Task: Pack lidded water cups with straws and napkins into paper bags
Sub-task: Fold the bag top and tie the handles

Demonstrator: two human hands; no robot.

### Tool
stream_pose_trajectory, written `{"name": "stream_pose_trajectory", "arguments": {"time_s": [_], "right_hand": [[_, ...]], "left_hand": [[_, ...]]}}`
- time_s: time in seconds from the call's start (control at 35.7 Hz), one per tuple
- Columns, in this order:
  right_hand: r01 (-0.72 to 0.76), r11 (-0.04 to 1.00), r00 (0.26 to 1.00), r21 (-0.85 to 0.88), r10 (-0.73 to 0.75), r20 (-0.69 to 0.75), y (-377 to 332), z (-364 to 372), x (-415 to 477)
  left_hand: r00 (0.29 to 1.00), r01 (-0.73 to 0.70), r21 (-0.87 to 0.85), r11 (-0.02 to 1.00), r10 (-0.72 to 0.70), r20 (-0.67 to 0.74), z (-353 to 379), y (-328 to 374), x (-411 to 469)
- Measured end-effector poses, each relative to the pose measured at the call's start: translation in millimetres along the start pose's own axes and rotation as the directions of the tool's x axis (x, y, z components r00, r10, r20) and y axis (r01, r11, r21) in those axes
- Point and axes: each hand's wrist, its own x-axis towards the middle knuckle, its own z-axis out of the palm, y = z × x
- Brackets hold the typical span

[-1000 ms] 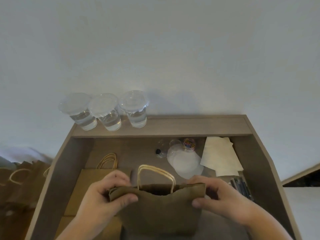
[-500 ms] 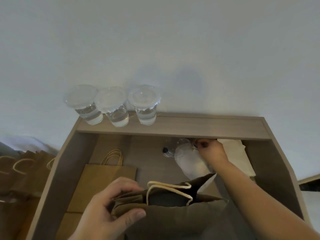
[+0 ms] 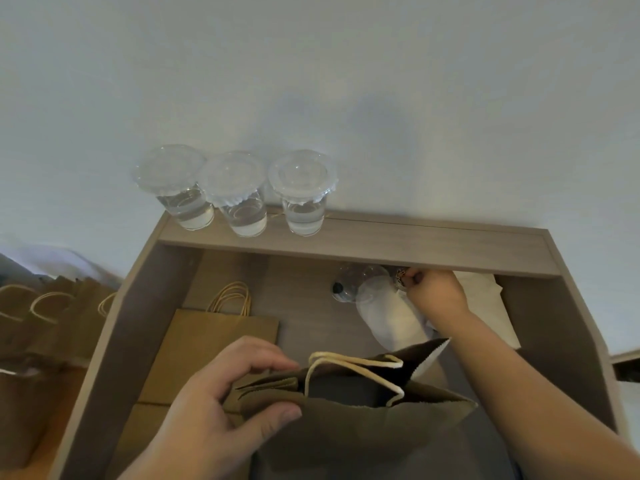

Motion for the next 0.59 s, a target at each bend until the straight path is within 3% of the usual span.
{"name": "stream_pose_trajectory", "arguments": {"time_s": [0.14,0.5,0.59], "right_hand": [[0.003,0.996,1.000,0.086,0.000,-0.029,5,-1,-4],[0.011,0.979,0.998,0.205,-0.025,0.064,3,-18,-33],[-0.011,0.947,0.998,0.321,-0.012,0.070,3,-24,-66]], "left_hand": [[1.000,0.000,0.037,0.999,0.000,0.020,-1,5,-3],[0.997,0.071,0.169,0.983,-0.075,0.018,-4,30,-13],[0.997,0.073,0.230,0.970,-0.078,0.014,-5,37,-16]]}}
